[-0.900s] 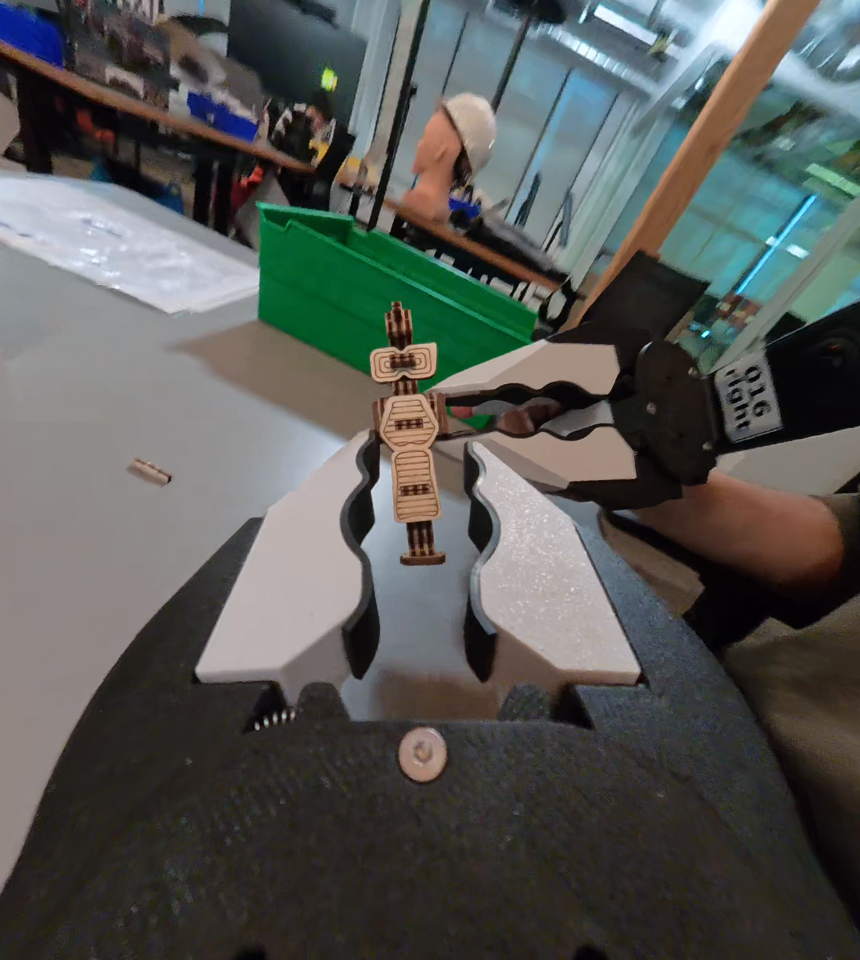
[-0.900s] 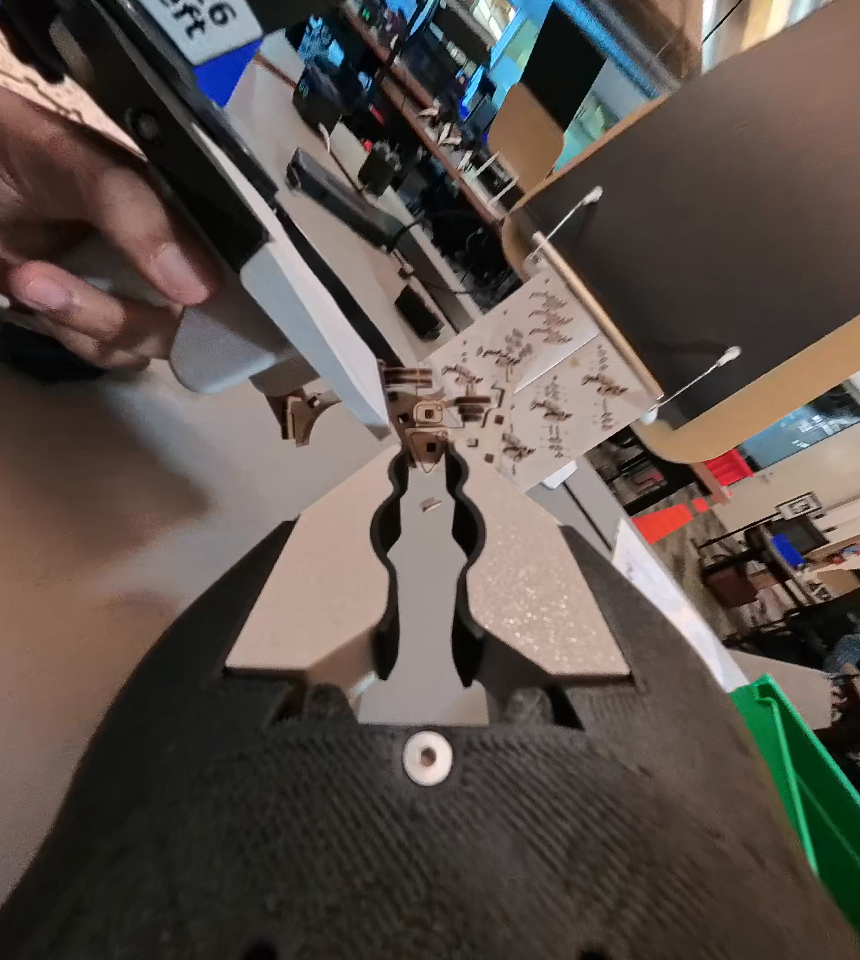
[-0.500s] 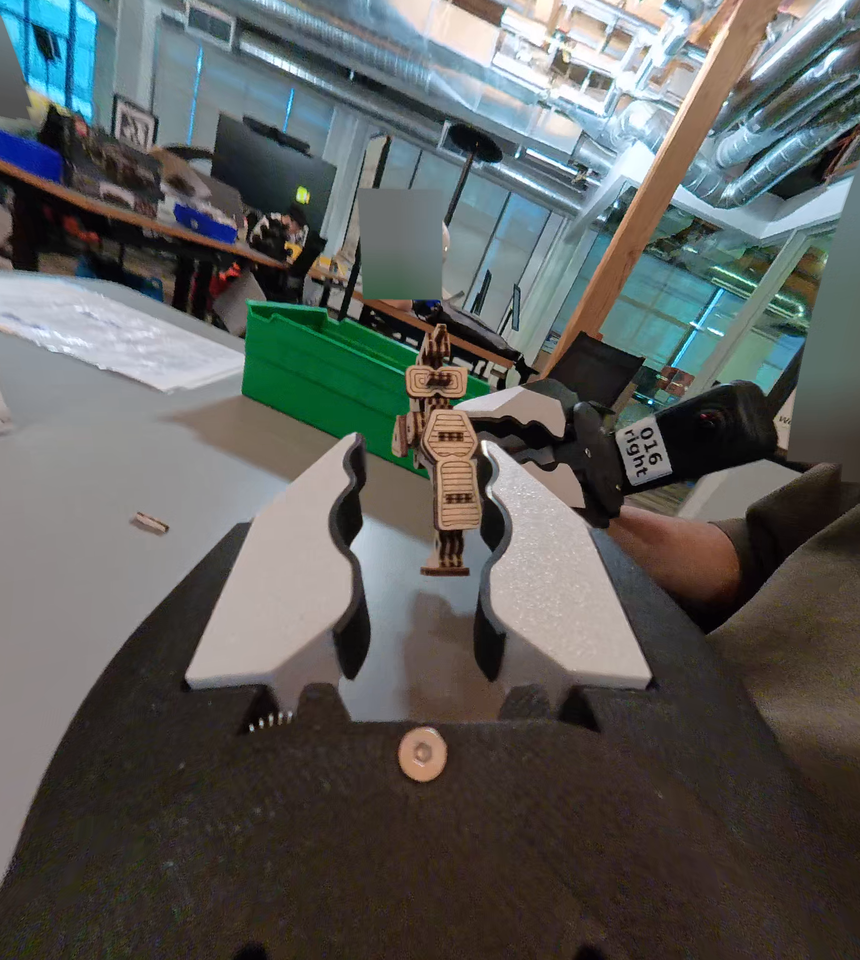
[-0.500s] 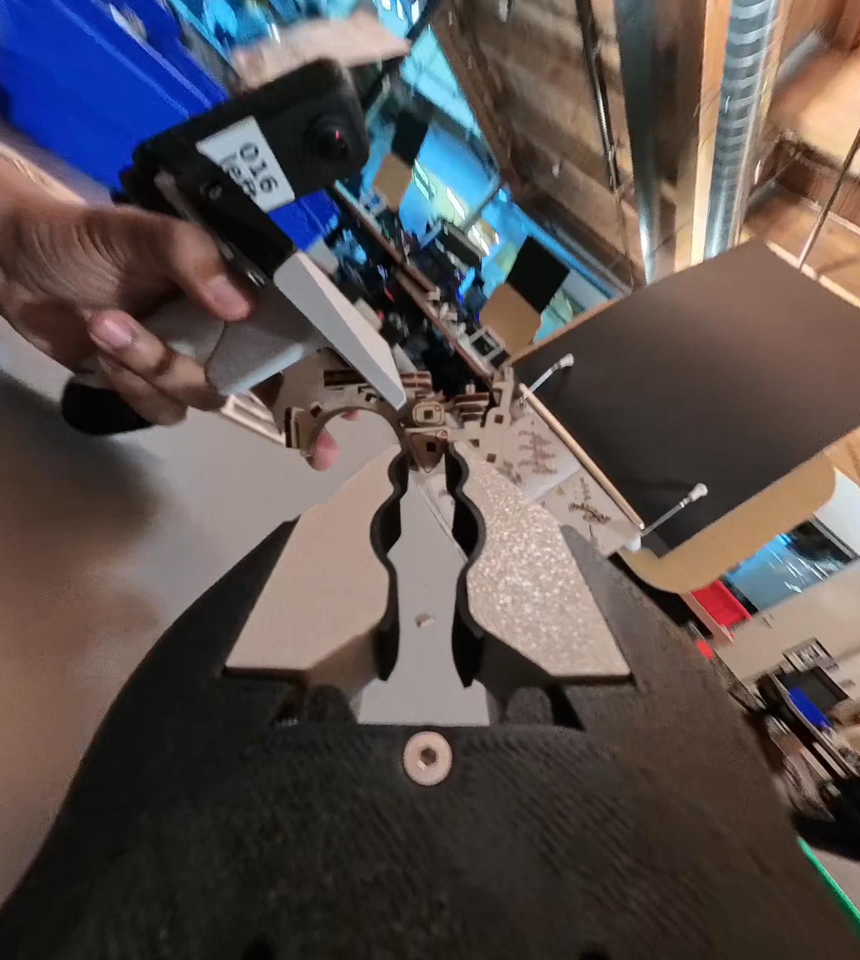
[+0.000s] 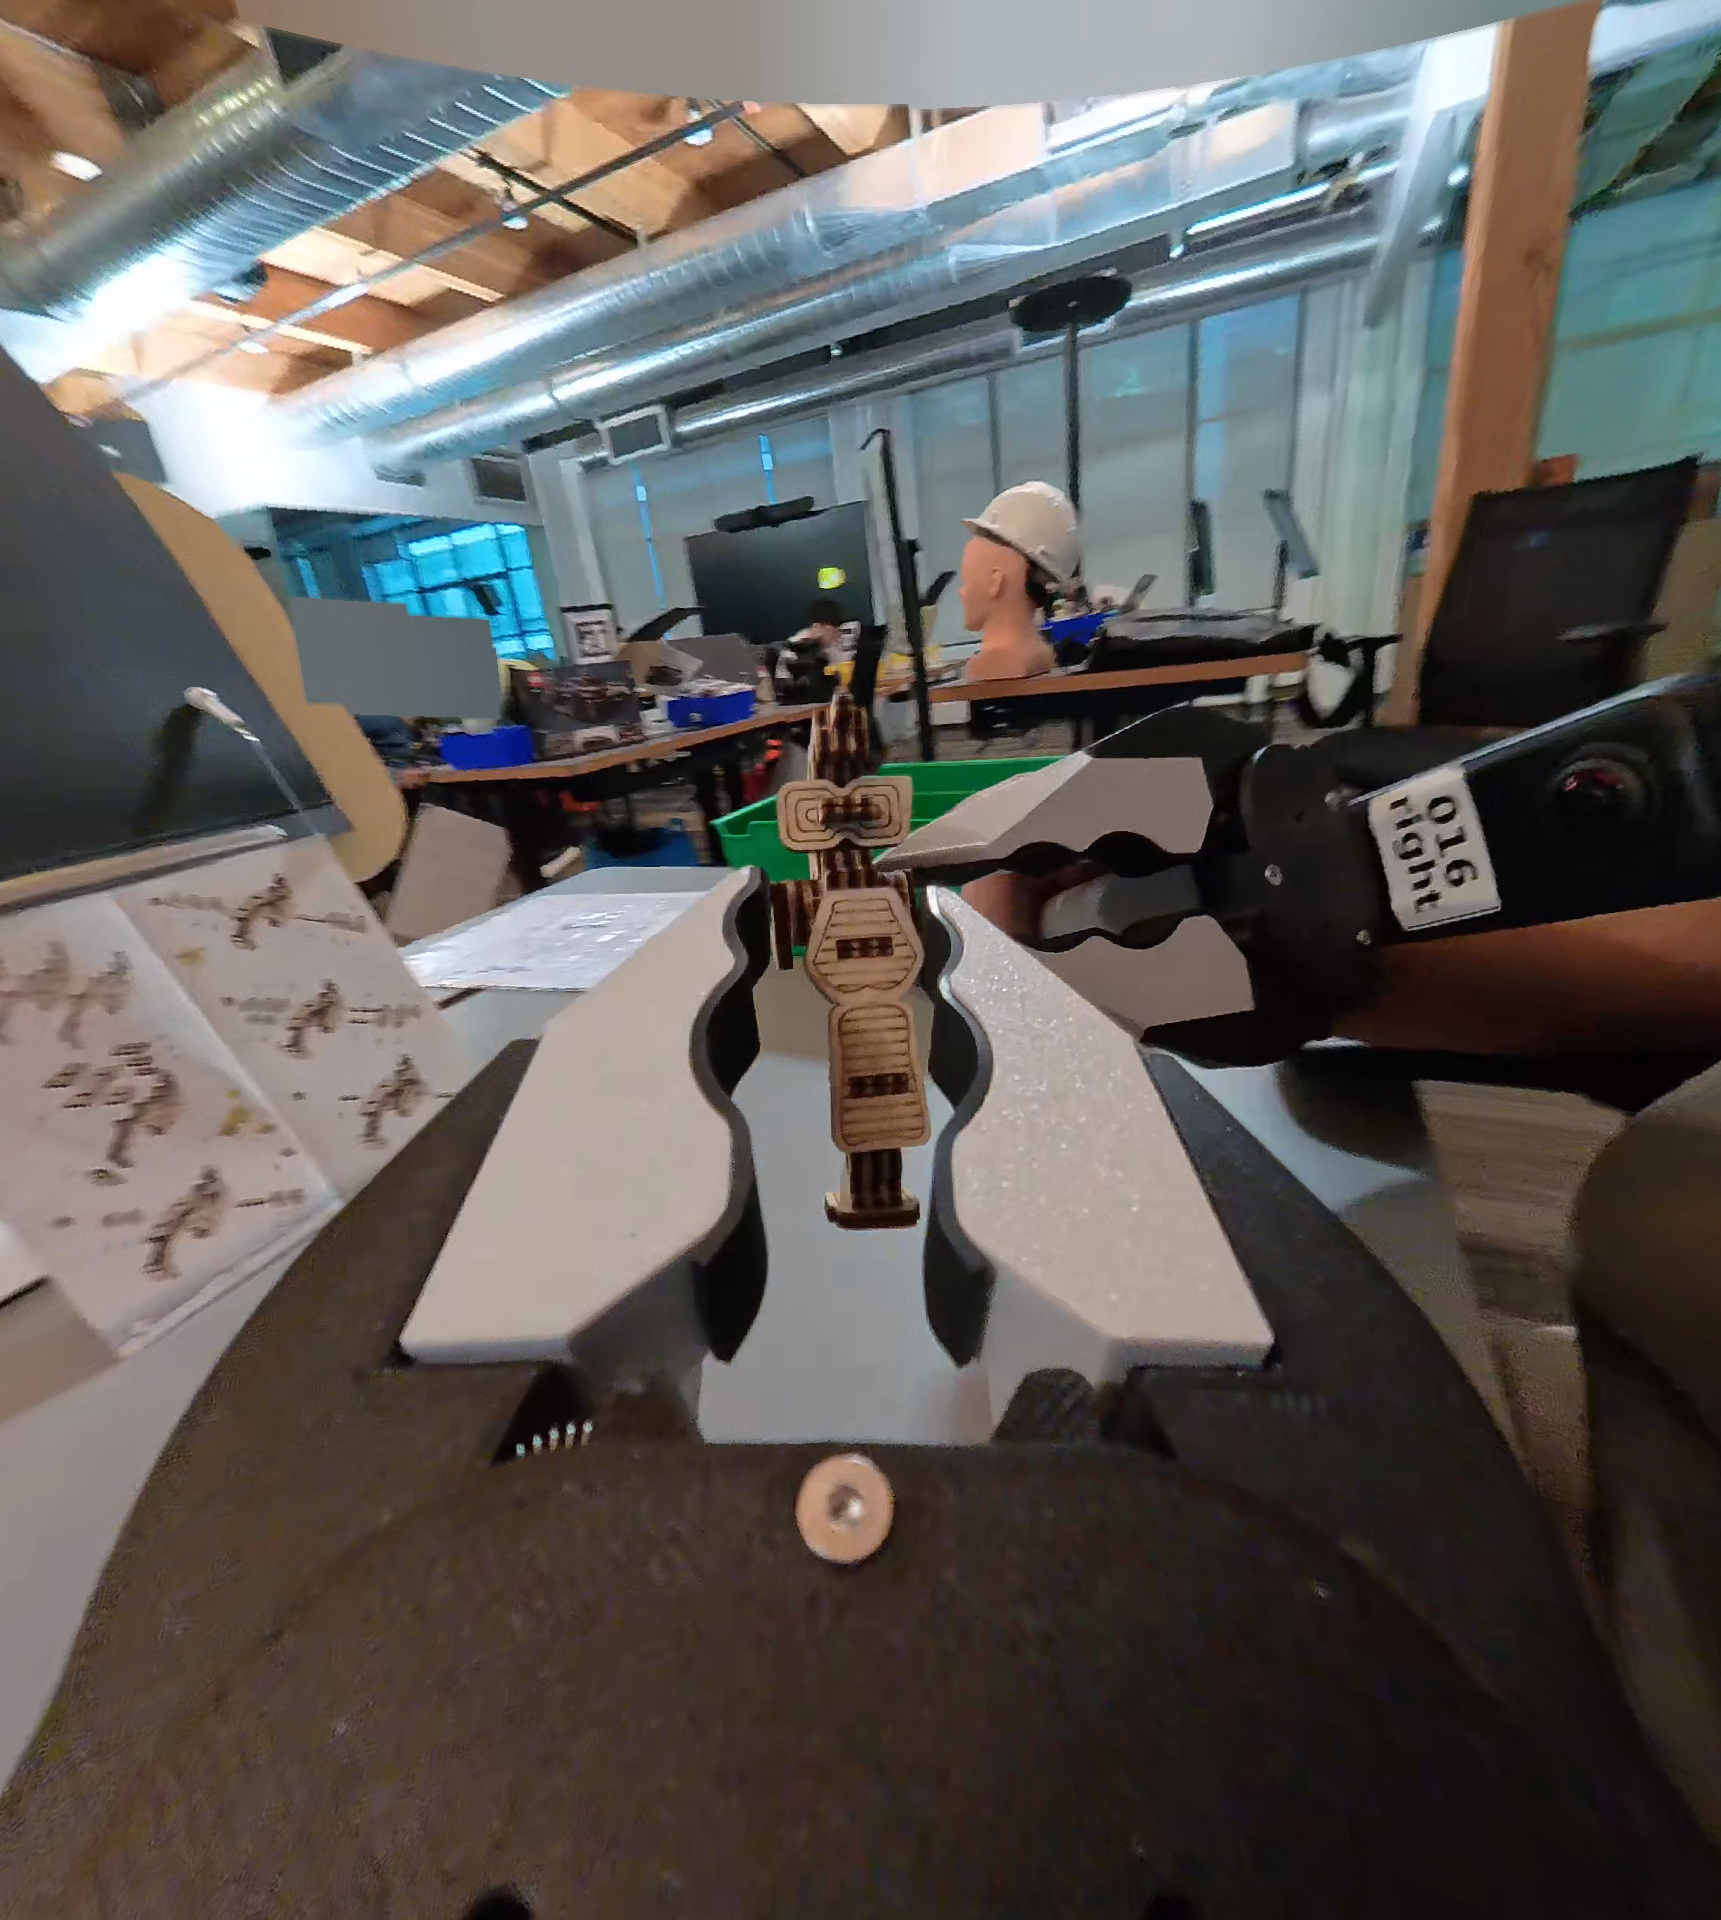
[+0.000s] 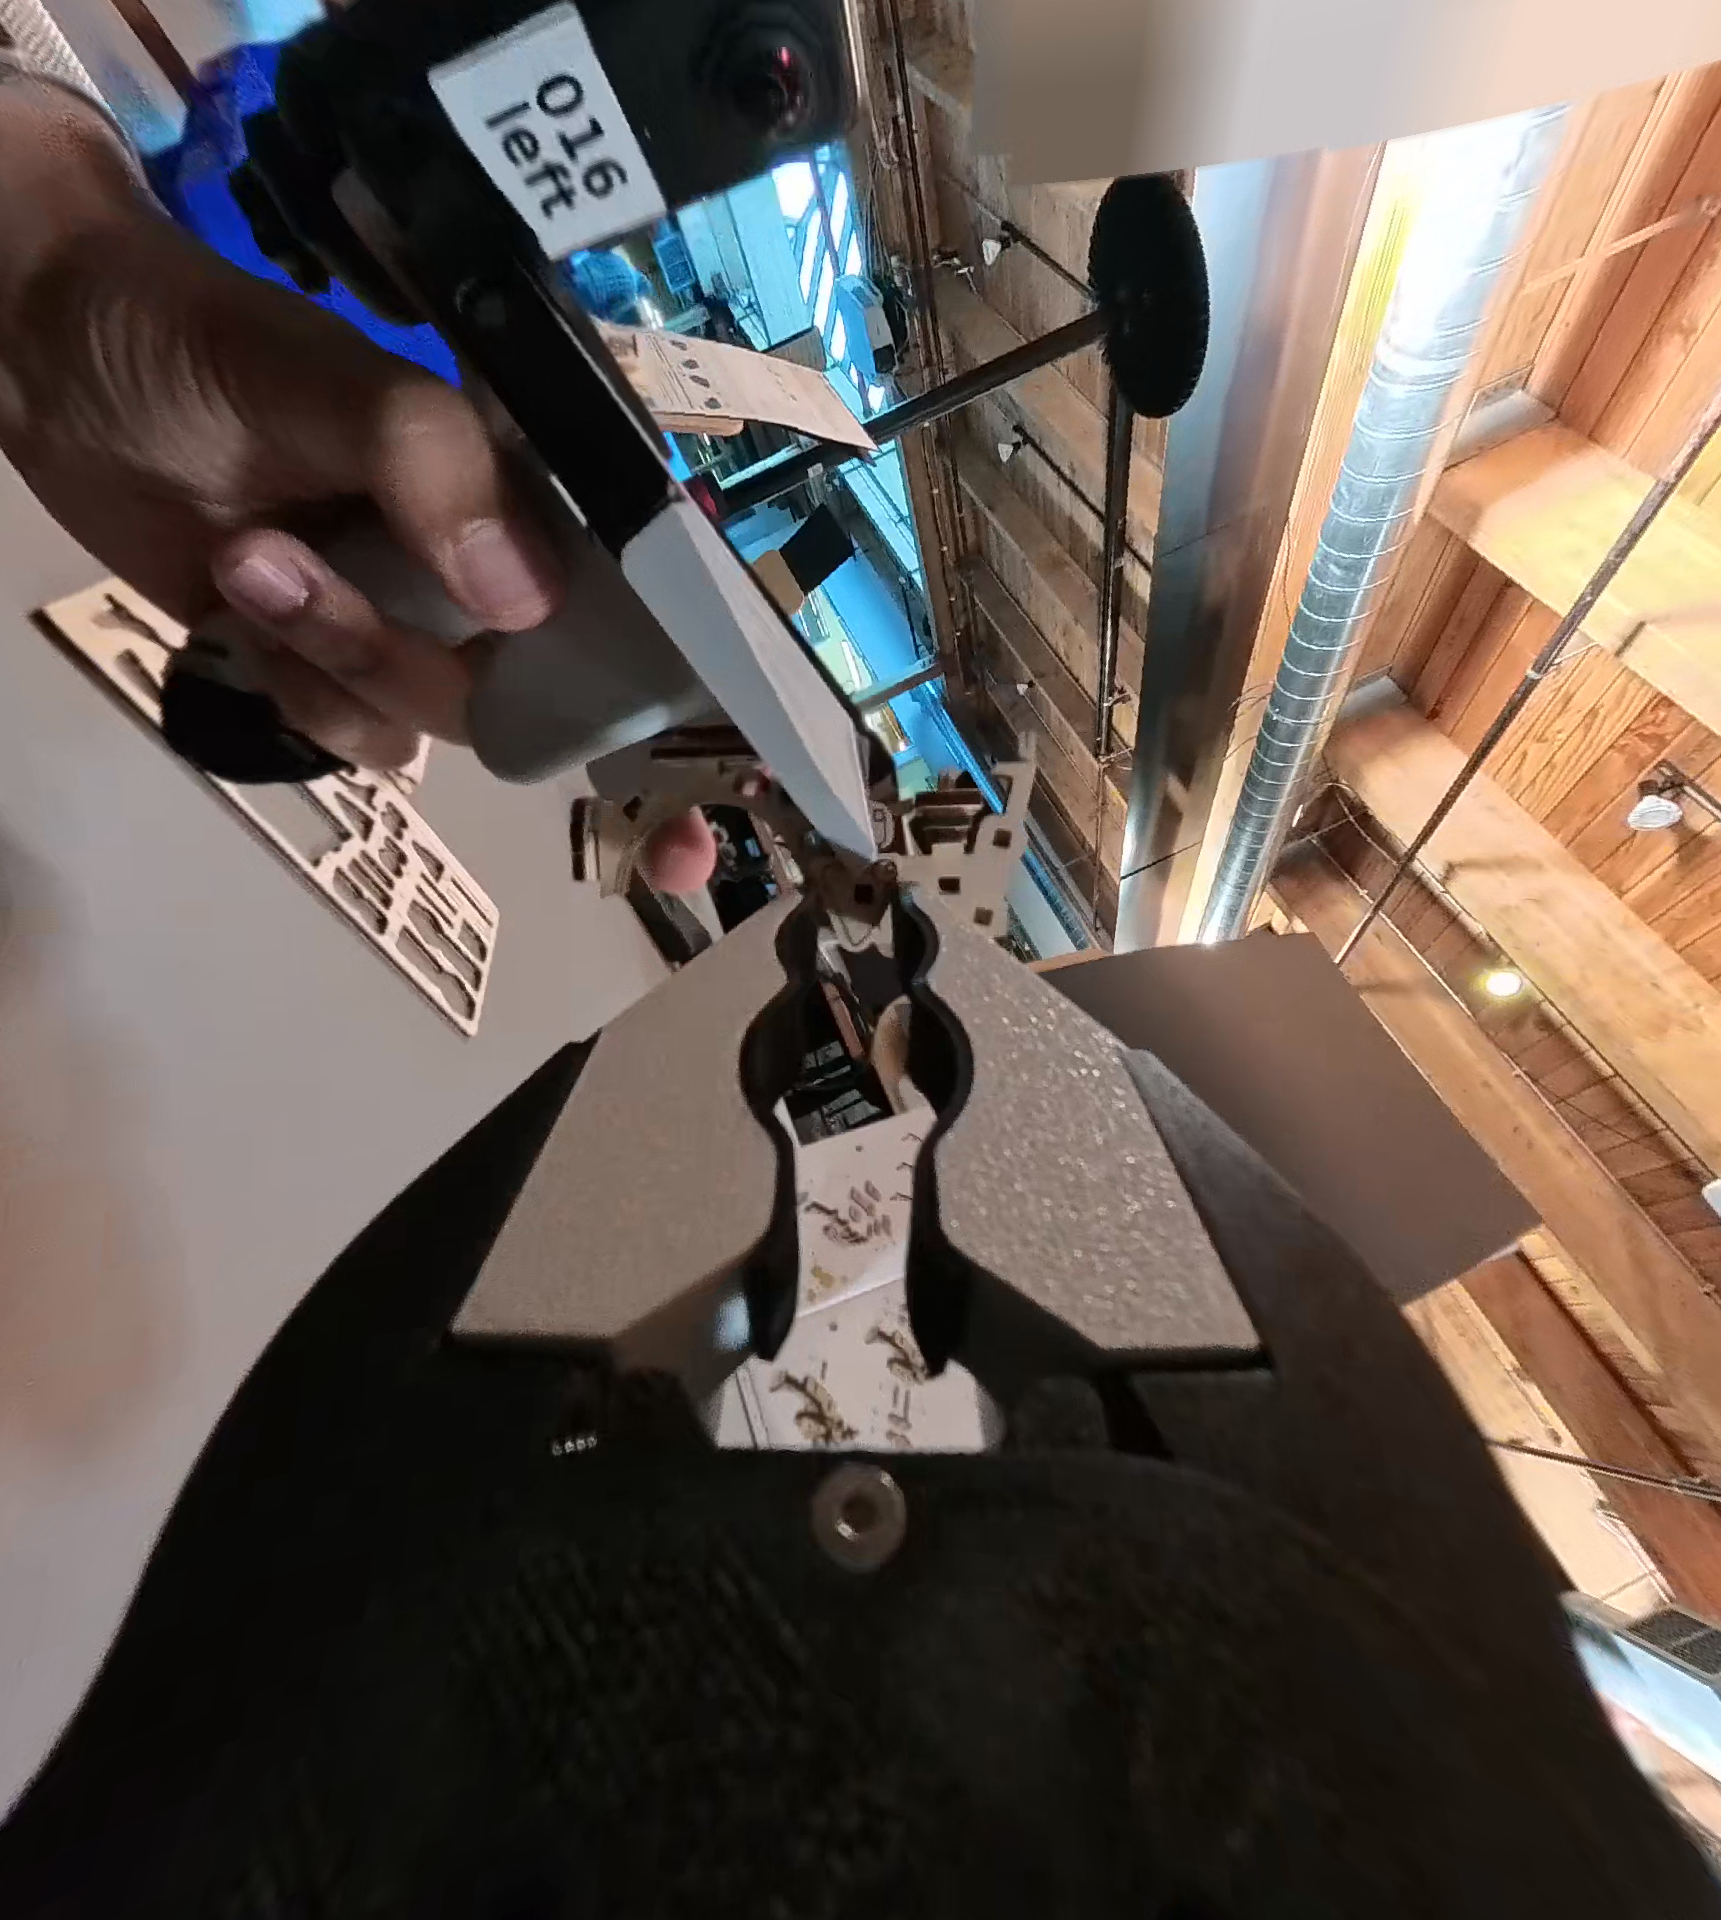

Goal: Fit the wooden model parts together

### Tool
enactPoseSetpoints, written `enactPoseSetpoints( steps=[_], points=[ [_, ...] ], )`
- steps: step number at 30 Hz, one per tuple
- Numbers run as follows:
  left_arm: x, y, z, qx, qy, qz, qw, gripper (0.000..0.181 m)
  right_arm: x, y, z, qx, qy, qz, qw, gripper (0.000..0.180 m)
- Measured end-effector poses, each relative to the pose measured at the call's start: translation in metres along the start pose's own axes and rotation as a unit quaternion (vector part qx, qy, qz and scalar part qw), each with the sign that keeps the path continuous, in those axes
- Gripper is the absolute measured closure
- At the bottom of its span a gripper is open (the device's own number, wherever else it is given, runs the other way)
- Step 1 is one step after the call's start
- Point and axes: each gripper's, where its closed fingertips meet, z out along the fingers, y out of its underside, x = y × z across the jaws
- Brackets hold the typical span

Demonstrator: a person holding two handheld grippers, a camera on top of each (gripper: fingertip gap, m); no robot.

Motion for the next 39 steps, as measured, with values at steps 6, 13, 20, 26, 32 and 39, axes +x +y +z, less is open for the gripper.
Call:
enactPoseSetpoints(
  steps=[6, 13, 20, 26, 32, 39],
  points=[
    [-0.012, -0.002, -0.016, -0.002, -0.096, 0.124, 0.988, 0.156, -0.006, 0.004, 0.016, 0.001, -0.002, 0.009, 1.000, 0.169],
    [-0.021, -0.002, -0.028, 0.004, -0.123, 0.102, 0.987, 0.157, -0.008, 0.005, 0.025, 0.026, -0.013, 0.059, 0.998, 0.172],
    [-0.026, 0.004, -0.029, 0.002, -0.115, 0.018, 0.993, 0.157, -0.016, -0.004, 0.030, 0.042, -0.033, 0.071, 0.996, 0.168],
    [-0.032, 0.014, -0.026, -0.001, -0.095, -0.073, 0.993, 0.156, -0.018, 0.004, 0.031, 0.019, -0.040, 0.080, 0.996, 0.169],
    [-0.035, 0.026, -0.020, -0.018, -0.046, -0.174, 0.983, 0.157, -0.024, 0.016, 0.027, -0.021, -0.058, 0.092, 0.994, 0.169],
    [-0.031, 0.033, -0.008, -0.025, -0.003, -0.227, 0.974, 0.155, -0.022, 0.027, 0.017, -0.048, -0.062, 0.136, 0.988, 0.169]
  ],
)
